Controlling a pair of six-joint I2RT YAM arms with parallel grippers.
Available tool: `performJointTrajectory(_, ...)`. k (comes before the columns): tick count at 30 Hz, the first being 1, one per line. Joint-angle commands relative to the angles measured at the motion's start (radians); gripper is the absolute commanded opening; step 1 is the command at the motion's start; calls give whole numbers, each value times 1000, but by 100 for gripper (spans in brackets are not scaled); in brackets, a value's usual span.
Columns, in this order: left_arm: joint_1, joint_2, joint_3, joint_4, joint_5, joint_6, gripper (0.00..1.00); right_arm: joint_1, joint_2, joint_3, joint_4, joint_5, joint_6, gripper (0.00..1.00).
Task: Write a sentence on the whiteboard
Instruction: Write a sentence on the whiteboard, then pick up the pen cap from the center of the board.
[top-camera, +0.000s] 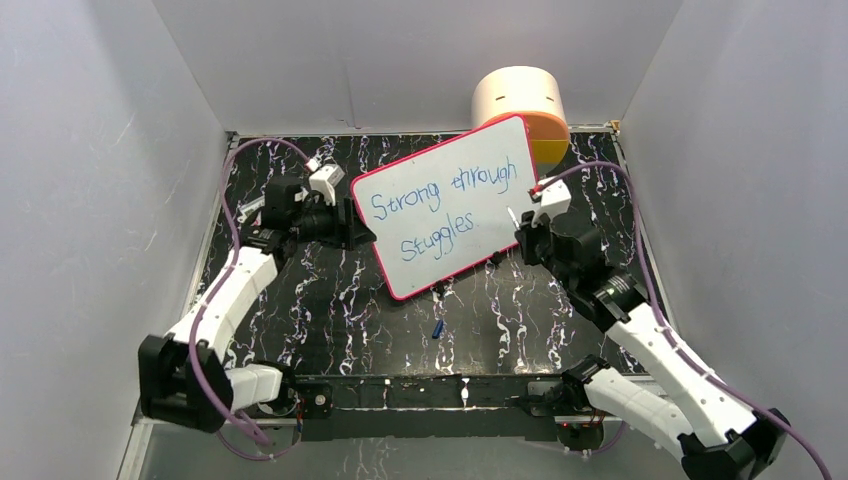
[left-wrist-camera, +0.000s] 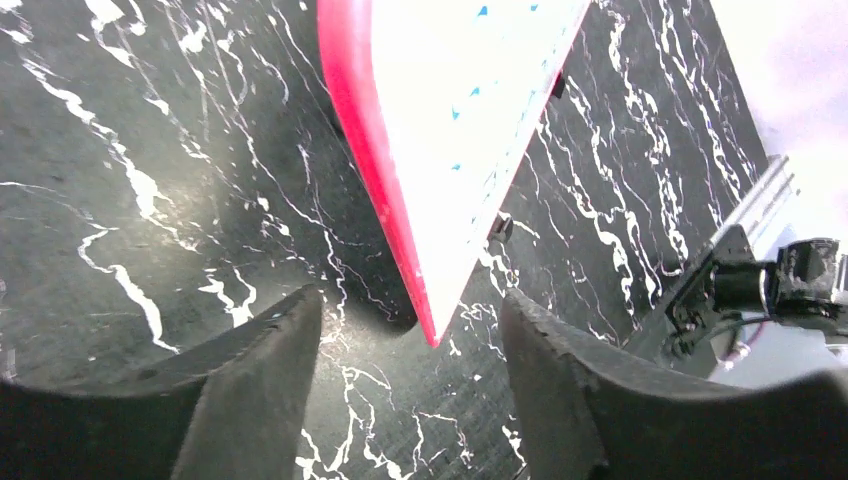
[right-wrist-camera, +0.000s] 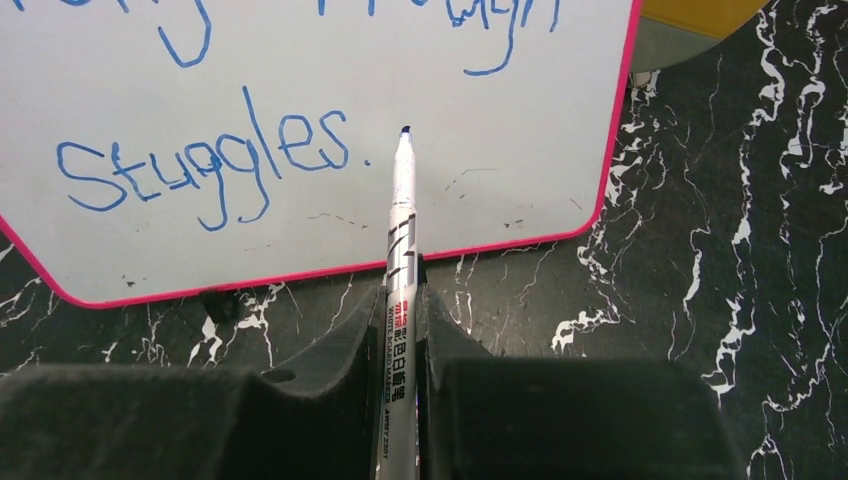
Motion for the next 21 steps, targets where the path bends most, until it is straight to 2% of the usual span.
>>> performJointTrajectory(1,6,-139,33,-72,-93,-43,66,-4,-95,41,-79,36,31,0)
performJointTrajectory(8,-10,-327,-10,-165,-125,-186,69,-4,-210,37,-144,46,53,0)
performJointTrajectory(13,-88,-440,-79,-195,-180,-266,69,-4,-267,5,-151,49,62,0)
performJointTrajectory(18,-298,-444,-138,-196,-347,-339,68,-4,-309,-29,-145,52,66,0)
performJointTrajectory(21,-458,-402,-148,-195,-507,-370,68,-3,-319,-38,-150,48,71,0)
